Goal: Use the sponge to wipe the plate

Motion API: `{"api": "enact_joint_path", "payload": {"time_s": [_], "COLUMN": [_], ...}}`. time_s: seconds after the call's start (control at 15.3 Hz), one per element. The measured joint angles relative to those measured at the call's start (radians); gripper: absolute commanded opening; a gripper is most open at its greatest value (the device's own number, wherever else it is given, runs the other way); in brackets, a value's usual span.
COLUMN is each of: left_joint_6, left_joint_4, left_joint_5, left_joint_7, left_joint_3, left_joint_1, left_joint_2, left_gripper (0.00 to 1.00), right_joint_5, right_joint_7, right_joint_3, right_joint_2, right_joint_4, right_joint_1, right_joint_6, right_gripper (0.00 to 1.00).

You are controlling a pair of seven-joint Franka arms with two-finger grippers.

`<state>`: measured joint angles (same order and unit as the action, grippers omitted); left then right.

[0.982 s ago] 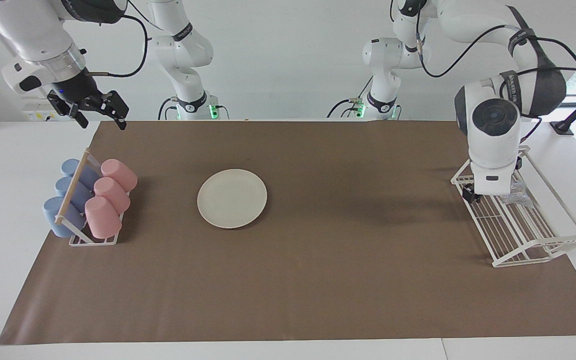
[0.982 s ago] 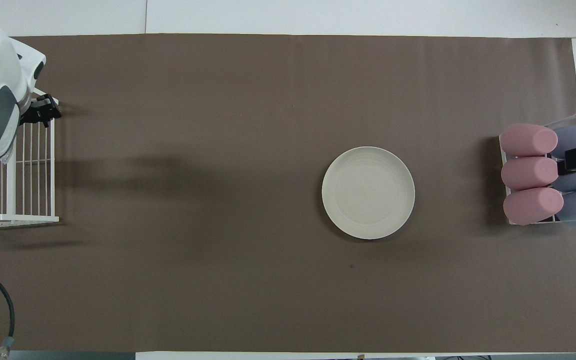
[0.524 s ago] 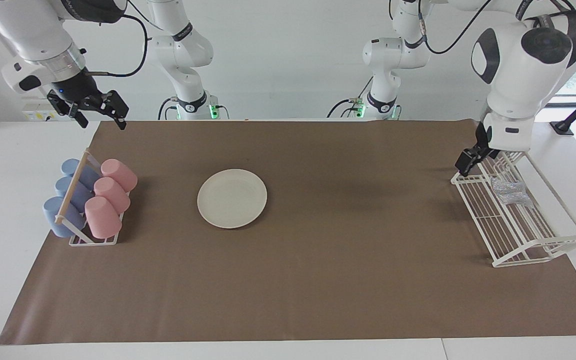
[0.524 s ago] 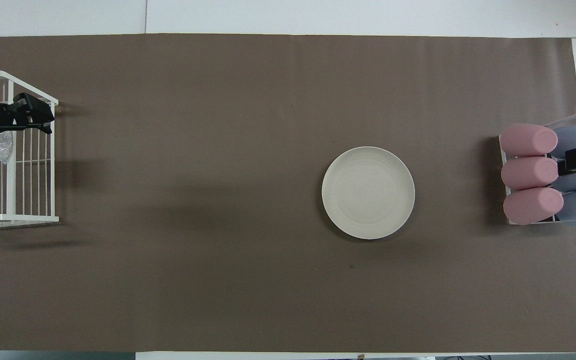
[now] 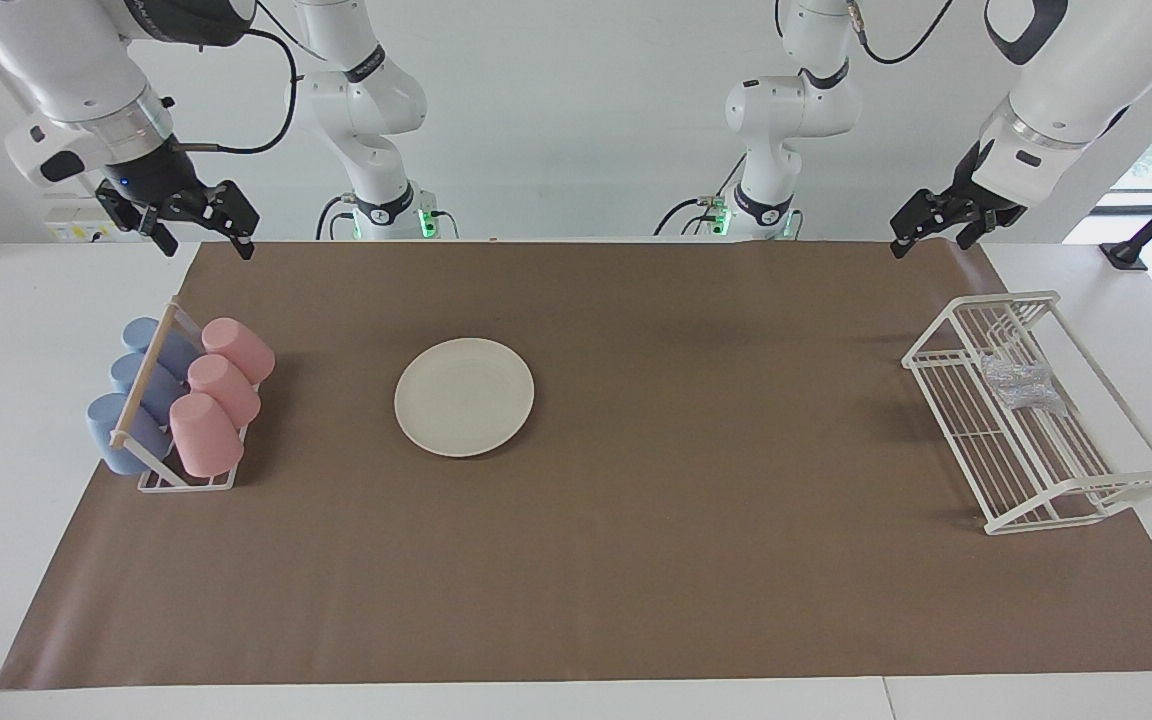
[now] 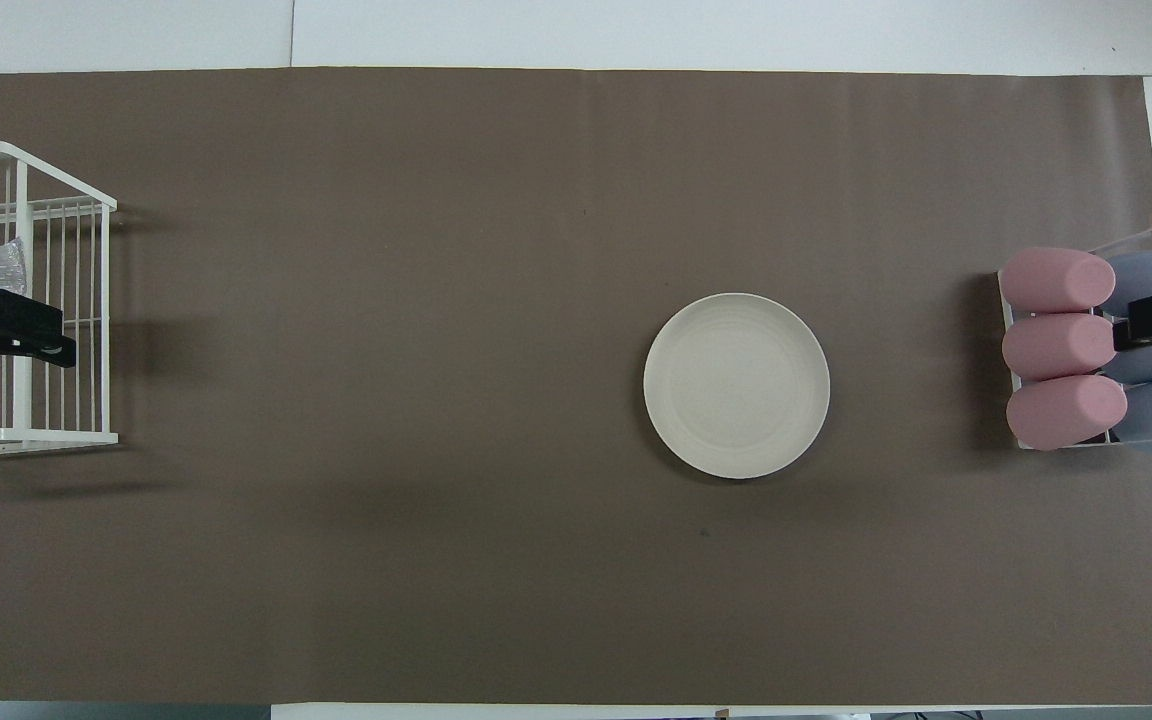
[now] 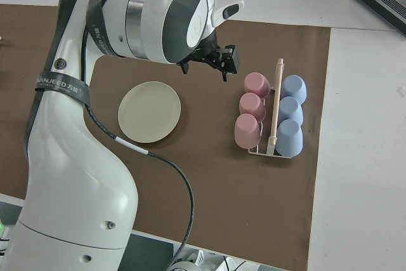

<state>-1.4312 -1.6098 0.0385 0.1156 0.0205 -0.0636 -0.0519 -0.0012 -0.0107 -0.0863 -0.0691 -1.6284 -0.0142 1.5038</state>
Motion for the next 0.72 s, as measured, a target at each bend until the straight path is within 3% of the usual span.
{"api": "enact_joint_path", "payload": {"time_s": [0.26, 0.72], "left_joint_6": [-0.059, -0.054], "left_joint_4": [-0.040, -0.016], "left_joint_5": [0.002, 0.002], "left_joint_7": [0.000, 0.010], "left_joint_3": [-0.009, -0.015], "left_joint_1": [0.000, 0.000], "left_joint_2": [-0.010, -0.010], "left_gripper": [1.00, 1.00], "right_joint_5": [0.000, 0.000], "right_joint_7": [0.000, 0.000], "right_joint_3": [0.000, 0.000], "right_joint_2": [0.000, 0.000], "right_joint_4": [0.000, 0.000], "right_joint_1": [0.000, 0.000], "right_joint_6": [0.000, 0.000], "right_gripper": [1.00, 1.00]}}
